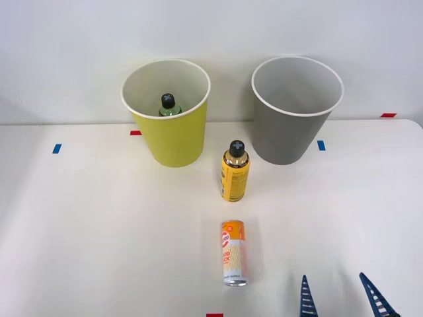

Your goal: Put cans in the gray bin, plastic bottles in the light green bin

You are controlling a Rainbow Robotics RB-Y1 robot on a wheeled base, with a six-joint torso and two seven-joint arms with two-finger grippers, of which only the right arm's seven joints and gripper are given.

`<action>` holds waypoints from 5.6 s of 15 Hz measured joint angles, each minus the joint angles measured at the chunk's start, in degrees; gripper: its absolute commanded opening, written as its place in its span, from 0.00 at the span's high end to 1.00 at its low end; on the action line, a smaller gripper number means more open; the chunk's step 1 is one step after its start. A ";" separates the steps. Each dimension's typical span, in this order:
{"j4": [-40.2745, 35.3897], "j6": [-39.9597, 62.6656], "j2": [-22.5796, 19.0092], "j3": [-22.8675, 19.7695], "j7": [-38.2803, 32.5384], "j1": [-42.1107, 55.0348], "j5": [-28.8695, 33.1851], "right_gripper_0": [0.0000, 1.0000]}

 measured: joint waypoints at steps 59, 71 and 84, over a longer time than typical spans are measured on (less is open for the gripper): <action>-20.16 129.06 -1.68 13.21 -30.76 -60.74 -6.49 0.00; -13.77 129.97 10.32 10.68 -29.04 -58.02 6.15 0.00; -13.63 130.55 3.30 14.31 -34.95 -61.60 -0.75 0.00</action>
